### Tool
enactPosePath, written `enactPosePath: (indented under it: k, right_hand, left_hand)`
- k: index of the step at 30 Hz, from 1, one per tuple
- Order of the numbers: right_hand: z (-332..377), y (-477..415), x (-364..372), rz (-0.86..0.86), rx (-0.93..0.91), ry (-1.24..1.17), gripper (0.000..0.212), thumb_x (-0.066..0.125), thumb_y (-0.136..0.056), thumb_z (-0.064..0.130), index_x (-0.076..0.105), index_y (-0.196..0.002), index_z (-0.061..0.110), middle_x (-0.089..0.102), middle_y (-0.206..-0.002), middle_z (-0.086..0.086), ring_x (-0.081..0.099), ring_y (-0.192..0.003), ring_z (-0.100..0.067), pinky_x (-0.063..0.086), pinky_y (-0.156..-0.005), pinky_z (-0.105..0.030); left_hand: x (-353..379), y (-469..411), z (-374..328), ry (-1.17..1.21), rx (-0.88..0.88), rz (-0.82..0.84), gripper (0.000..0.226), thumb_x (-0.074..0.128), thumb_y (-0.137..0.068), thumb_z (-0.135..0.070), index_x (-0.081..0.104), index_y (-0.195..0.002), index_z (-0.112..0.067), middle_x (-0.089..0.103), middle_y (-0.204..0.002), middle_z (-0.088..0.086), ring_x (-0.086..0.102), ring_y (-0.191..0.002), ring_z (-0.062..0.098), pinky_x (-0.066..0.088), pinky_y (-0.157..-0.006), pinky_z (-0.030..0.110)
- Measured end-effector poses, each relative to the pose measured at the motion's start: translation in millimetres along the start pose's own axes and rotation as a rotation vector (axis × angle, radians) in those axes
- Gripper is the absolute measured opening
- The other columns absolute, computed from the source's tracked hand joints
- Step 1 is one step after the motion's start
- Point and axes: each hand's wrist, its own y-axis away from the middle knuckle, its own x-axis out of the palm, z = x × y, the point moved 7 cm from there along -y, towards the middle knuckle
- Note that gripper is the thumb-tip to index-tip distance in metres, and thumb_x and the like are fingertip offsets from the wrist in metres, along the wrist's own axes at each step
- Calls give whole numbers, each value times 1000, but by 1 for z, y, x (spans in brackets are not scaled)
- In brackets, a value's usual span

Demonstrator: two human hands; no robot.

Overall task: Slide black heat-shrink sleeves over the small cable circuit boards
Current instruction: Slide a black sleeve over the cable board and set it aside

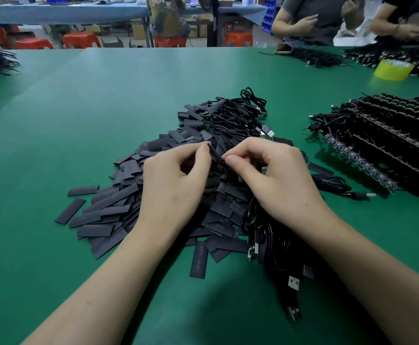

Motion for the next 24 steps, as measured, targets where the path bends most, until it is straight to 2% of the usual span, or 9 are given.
enactPosePath:
  k: [2,4,7,15,18,24]
  right_hand:
    - [-5,-1,-2,-18,48,-76,14,69,-94,16,74,-86,25,65,-66,7,60,-65,-15,44,-62,-15]
    - [-9,-2,-1,-20,79,-135,18,67,-96,15,73,-85,29,65,-64,7,61,-63,-13,46,-62,-17]
    - [-11,-3,-1,-16,85,-169,19,66,-96,16,72,-85,30,64,-63,10,58,-61,-4,45,-63,-17]
    - [-11,-2,1,-2,76,-182,16,70,-94,18,73,-87,32,69,-69,5,65,-64,-3,49,-65,-18]
    - [-13,-3,1,-5,88,-188,14,70,-94,18,74,-88,30,68,-67,7,62,-62,-2,46,-64,-16]
    - [-12,-3,0,-6,90,-206,16,70,-94,15,75,-91,30,65,-66,6,61,-60,0,44,-62,-12]
  left_hand:
    - [0,-1,5,107,-73,5,15,67,-97,-30,81,-98,-26,77,-84,-17,72,-85,-1,58,-86,29]
    - [-1,-1,8,186,-123,4,12,73,-93,-27,80,-103,-27,79,-91,-16,74,-90,2,59,-92,34]
    - [-2,0,10,241,-144,0,9,77,-91,-27,80,-99,-30,79,-87,-14,76,-86,5,60,-91,36]
    - [-3,0,19,333,-186,-26,5,81,-87,-29,81,-91,-26,79,-78,-5,76,-80,11,59,-81,29]
    - [-1,-1,19,327,-164,-3,9,80,-87,-29,81,-95,-24,79,-80,-6,76,-80,8,57,-80,23]
    - [1,-1,20,341,-138,16,9,79,-90,-24,80,-98,-22,79,-83,-7,75,-83,8,56,-83,25]
